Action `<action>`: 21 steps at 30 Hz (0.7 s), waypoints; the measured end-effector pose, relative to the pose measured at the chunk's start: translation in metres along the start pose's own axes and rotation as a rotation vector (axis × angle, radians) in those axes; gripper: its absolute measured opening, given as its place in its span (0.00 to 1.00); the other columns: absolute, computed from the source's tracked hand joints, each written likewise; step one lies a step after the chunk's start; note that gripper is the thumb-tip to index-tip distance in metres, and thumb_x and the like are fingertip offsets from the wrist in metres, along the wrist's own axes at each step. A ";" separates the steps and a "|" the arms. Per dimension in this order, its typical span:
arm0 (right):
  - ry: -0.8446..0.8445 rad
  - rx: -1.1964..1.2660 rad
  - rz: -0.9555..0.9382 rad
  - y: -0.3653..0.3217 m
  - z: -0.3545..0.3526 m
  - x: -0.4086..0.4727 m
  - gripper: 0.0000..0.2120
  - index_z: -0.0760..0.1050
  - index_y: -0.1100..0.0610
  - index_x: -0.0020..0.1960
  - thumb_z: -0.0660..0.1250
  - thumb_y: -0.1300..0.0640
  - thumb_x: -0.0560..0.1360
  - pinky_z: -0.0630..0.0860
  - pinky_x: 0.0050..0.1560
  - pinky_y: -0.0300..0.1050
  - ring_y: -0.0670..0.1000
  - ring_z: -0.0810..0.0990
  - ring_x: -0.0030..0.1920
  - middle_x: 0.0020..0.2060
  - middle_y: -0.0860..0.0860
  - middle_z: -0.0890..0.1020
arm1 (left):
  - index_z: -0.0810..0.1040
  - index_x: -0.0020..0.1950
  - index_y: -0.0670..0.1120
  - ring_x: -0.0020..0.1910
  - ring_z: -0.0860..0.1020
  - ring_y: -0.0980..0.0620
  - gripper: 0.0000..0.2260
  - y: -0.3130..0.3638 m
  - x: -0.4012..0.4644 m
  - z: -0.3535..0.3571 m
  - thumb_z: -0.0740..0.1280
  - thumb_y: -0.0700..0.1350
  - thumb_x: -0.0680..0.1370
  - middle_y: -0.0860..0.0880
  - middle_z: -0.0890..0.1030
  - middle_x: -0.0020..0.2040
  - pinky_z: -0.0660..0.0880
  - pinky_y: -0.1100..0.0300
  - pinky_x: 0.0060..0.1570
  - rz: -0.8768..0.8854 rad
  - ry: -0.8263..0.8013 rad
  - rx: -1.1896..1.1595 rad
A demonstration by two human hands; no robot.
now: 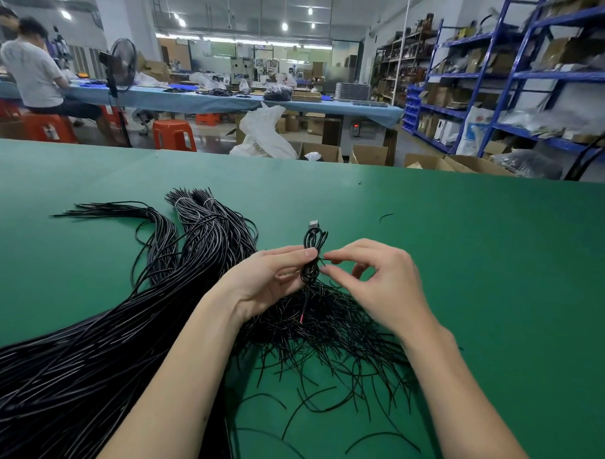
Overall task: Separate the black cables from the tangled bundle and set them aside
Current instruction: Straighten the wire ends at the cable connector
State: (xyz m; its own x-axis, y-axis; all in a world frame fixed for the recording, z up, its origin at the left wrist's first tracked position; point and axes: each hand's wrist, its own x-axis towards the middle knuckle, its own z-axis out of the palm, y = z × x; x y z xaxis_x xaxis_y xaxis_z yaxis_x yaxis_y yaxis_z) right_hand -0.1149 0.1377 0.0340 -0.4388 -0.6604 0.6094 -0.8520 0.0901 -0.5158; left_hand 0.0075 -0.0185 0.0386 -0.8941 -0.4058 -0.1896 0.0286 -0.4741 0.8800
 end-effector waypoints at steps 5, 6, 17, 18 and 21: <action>0.040 0.050 -0.041 0.000 0.004 -0.003 0.09 0.87 0.44 0.46 0.71 0.41 0.75 0.77 0.37 0.45 0.45 0.81 0.35 0.42 0.35 0.84 | 0.84 0.51 0.41 0.34 0.82 0.56 0.15 0.000 0.001 0.000 0.77 0.39 0.65 0.46 0.85 0.41 0.81 0.66 0.36 0.007 -0.012 -0.022; 0.050 0.072 -0.037 0.000 0.004 -0.003 0.07 0.87 0.45 0.46 0.72 0.44 0.76 0.78 0.38 0.46 0.46 0.81 0.35 0.41 0.36 0.85 | 0.84 0.52 0.41 0.32 0.80 0.57 0.16 -0.001 0.001 -0.001 0.78 0.39 0.64 0.48 0.84 0.39 0.81 0.66 0.36 0.011 -0.006 -0.001; -0.430 1.042 0.903 -0.008 -0.002 0.004 0.07 0.82 0.59 0.43 0.69 0.59 0.79 0.69 0.21 0.31 0.43 0.77 0.27 0.34 0.49 0.82 | 0.85 0.52 0.46 0.45 0.81 0.51 0.20 -0.007 0.000 -0.002 0.80 0.45 0.62 0.46 0.85 0.49 0.79 0.61 0.46 0.077 -0.026 0.177; -0.426 0.905 0.788 -0.005 -0.003 0.003 0.05 0.83 0.58 0.47 0.70 0.58 0.79 0.71 0.24 0.33 0.44 0.79 0.29 0.36 0.49 0.84 | 0.84 0.52 0.45 0.43 0.81 0.52 0.19 -0.007 0.001 -0.002 0.80 0.43 0.63 0.46 0.85 0.48 0.80 0.62 0.42 0.059 -0.020 0.146; -0.303 0.519 0.432 0.002 -0.006 0.002 0.03 0.84 0.54 0.50 0.75 0.58 0.76 0.75 0.29 0.38 0.48 0.84 0.33 0.42 0.48 0.87 | 0.82 0.54 0.41 0.39 0.84 0.54 0.17 -0.009 0.002 0.000 0.76 0.39 0.66 0.45 0.86 0.46 0.79 0.66 0.36 0.023 -0.010 0.050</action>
State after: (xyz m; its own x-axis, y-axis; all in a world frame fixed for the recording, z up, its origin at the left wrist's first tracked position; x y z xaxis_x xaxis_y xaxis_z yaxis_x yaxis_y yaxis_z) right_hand -0.1189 0.1414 0.0377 -0.5425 -0.8295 0.1330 -0.3429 0.0741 -0.9364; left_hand 0.0059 -0.0150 0.0304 -0.8978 -0.4082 -0.1651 0.0269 -0.4251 0.9048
